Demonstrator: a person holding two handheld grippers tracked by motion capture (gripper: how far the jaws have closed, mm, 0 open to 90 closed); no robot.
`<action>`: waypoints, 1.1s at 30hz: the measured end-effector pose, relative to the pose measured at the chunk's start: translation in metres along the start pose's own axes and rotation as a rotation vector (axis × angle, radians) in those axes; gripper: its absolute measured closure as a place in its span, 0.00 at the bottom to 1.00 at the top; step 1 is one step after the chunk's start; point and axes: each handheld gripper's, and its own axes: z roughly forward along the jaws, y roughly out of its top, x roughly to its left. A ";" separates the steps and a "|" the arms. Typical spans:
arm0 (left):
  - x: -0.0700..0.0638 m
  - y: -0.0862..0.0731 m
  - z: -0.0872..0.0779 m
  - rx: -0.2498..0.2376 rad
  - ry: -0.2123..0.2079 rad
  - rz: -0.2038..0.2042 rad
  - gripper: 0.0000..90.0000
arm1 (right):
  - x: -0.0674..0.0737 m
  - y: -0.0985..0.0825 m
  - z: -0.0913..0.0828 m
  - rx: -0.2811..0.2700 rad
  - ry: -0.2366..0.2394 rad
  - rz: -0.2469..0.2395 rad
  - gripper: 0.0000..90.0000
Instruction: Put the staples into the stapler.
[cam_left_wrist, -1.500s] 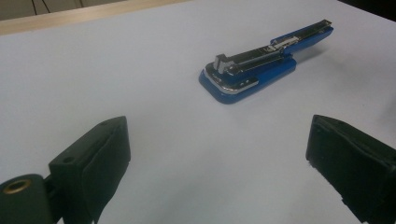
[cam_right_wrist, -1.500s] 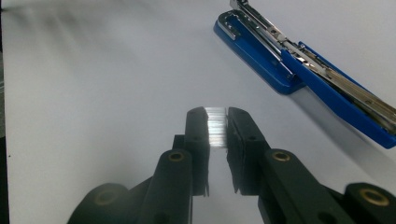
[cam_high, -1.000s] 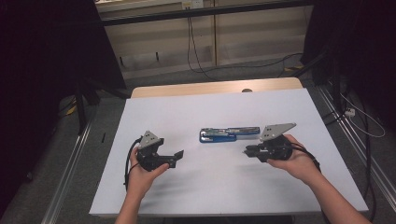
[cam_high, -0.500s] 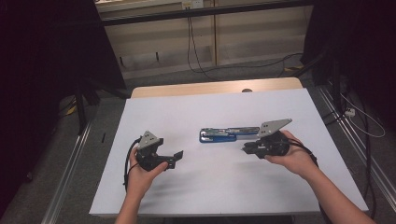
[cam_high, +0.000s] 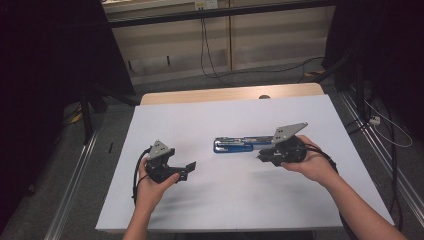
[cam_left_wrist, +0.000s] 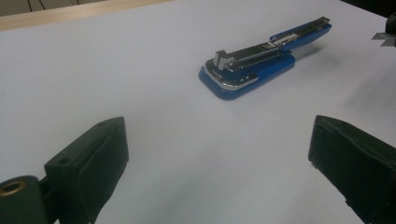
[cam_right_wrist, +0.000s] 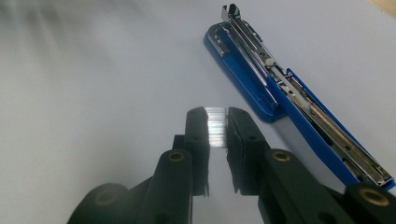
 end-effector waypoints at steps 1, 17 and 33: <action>0.000 0.000 0.000 0.001 0.002 0.001 0.06 | 0.000 0.001 0.001 0.000 0.001 0.003 0.88; 0.001 -0.001 0.000 0.007 0.005 -0.005 0.06 | -0.010 0.009 0.006 -0.009 0.029 -0.003 0.88; 0.001 -0.001 0.000 0.009 0.006 -0.006 0.06 | -0.021 0.018 0.009 -0.022 0.045 -0.017 0.88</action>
